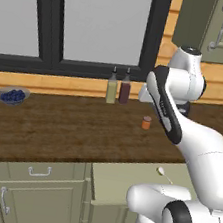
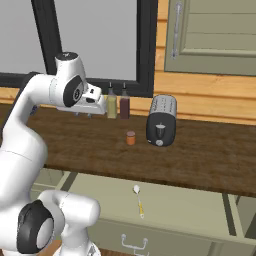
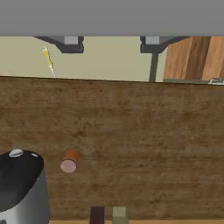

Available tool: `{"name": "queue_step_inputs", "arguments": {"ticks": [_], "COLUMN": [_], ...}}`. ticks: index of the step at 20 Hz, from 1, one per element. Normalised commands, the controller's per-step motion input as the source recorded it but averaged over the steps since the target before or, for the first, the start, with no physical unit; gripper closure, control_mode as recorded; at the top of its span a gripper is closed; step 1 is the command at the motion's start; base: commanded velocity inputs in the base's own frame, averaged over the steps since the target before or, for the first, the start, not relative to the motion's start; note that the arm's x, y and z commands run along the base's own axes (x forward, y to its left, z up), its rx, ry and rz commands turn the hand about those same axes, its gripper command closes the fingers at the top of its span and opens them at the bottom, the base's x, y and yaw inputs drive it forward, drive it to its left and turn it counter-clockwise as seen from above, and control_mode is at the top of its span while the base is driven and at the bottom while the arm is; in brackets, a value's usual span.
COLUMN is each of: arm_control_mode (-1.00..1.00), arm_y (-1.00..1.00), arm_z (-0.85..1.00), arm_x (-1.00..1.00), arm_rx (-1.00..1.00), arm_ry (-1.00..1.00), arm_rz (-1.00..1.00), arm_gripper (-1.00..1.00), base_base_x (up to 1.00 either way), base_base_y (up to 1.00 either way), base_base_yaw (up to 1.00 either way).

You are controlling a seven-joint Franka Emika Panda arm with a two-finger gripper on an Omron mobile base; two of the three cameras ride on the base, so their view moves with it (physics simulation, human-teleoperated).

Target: Pick the dish brush from the drawer and place it on the counter.

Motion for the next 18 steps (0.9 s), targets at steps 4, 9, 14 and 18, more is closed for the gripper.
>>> {"name": "queue_step_inputs", "arguments": {"ticks": [4,9,14,18], "arm_control_mode": [-1.00,-1.00,-1.00,-1.00], "arm_y": [-0.13,-0.46,-0.29,0.00], "arm_z": [-0.01,-0.29,-0.42,-0.39], "arm_x": [-0.31,-0.61,-0.09,0.32], "arm_rx": [0.00,0.00,0.00,0.00], "arm_ry": [0.00,-0.06,-0.23,-0.29], "arm_rz": [-0.01,-0.05,-0.03,-0.04], "arm_gripper": [-1.00,-1.00,-1.00,-1.00], "base_base_x": [0.00,0.00,0.00,0.00], "base_base_y": [0.00,0.00,0.00,0.00], "base_base_yaw": [0.00,0.00,0.00,0.00]}}
